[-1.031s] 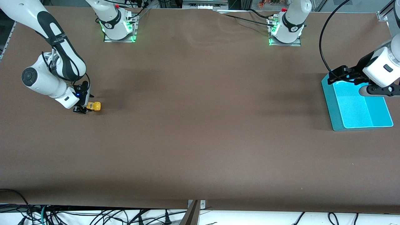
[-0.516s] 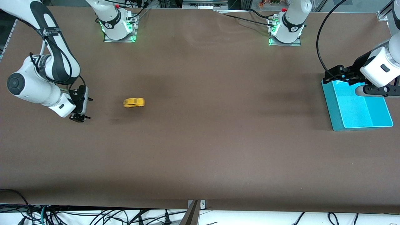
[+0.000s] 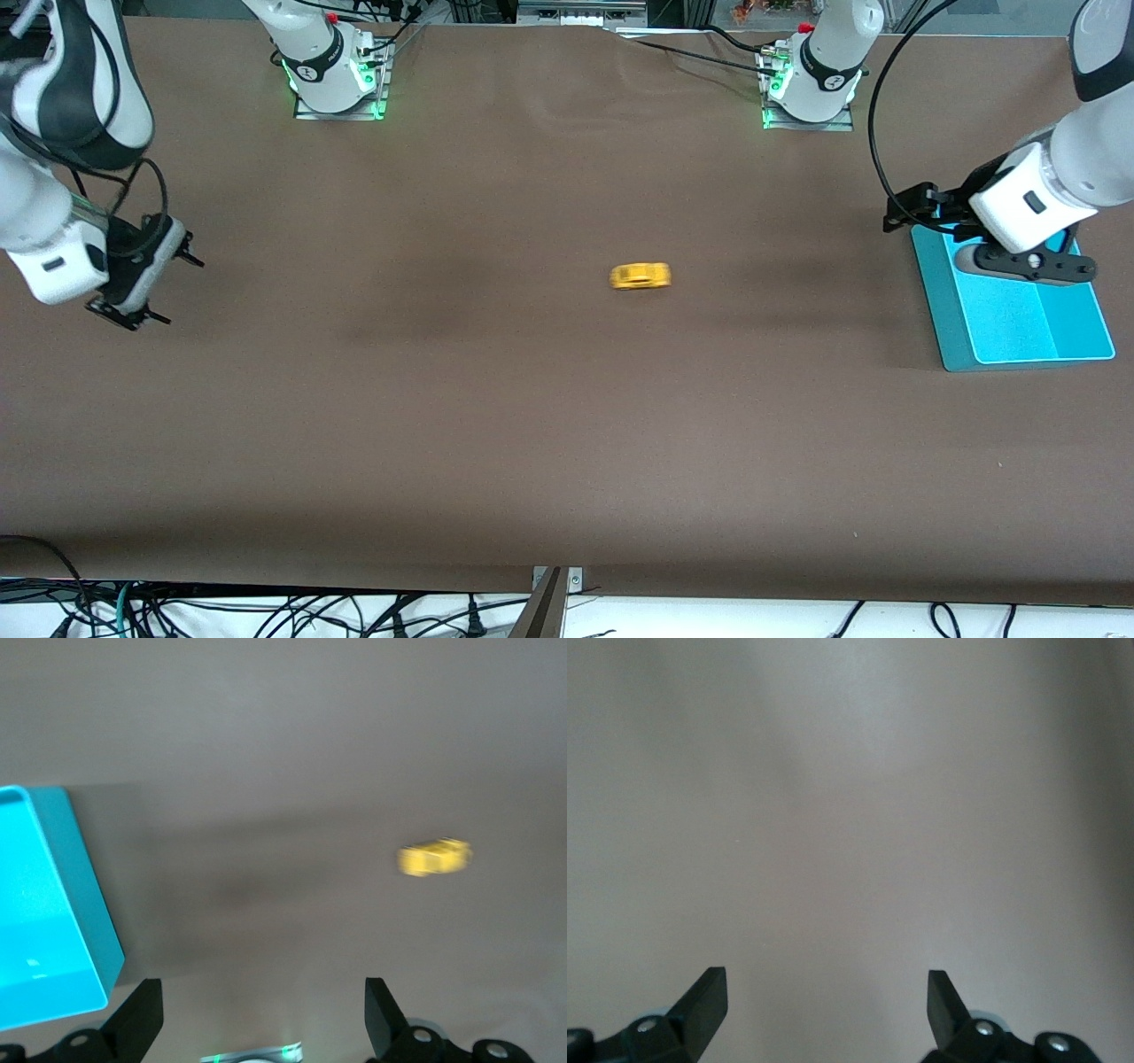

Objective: Wind and store yellow beetle car
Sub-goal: 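Release the car with the right gripper while the left gripper reaches toward it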

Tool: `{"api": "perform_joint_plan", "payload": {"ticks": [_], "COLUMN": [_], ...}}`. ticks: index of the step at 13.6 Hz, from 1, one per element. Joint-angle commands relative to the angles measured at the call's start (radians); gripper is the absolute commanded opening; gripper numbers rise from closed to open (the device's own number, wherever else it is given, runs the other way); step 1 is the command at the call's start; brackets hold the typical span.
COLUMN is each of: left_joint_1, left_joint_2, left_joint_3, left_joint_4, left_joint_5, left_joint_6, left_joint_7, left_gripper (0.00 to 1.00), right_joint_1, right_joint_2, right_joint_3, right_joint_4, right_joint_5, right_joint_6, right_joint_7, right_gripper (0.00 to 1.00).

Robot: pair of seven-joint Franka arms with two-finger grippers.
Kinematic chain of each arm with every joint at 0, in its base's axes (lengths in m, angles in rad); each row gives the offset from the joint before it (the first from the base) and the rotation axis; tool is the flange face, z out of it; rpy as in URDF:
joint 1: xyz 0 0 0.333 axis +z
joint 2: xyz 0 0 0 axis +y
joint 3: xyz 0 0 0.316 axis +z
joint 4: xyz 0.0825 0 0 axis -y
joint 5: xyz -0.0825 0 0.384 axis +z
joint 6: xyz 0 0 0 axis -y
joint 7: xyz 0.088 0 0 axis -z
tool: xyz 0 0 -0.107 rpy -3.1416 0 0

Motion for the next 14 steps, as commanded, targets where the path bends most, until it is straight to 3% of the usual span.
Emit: {"api": "perform_joint_plan", "payload": {"ticks": [1, 7, 11, 14], "left_joint_1": [0.004, 0.002, 0.022, 0.036], "left_joint_2": [0.023, 0.020, -0.010, -0.058], "left_joint_3": [0.002, 0.004, 0.005, 0.011], "left_joint_4": [-0.013, -0.204, -0.399, -0.566], "left_joint_5": [-0.014, 0.094, 0.152, 0.206], "left_joint_6": [-0.029, 0.004, 0.196, 0.409], "left_joint_7": [0.280, 0.767, 1.014, 1.152], "left_gripper": [1.00, 1.00, 1.00, 1.00], "right_joint_1": [-0.007, 0.020, 0.071, 0.120], "right_joint_2": [-0.055, -0.165, -0.165, -0.179], "right_joint_3": [-0.007, -0.016, -0.057, -0.108], "right_joint_4": [0.009, 0.049, 0.099, 0.103], "right_joint_5": [0.002, 0.004, 0.042, 0.050], "right_joint_6": [-0.066, -0.235, -0.318, -0.339], "right_joint_7": [0.142, 0.626, 0.820, 0.947], "right_gripper": [1.00, 1.00, 1.00, 1.00]}}
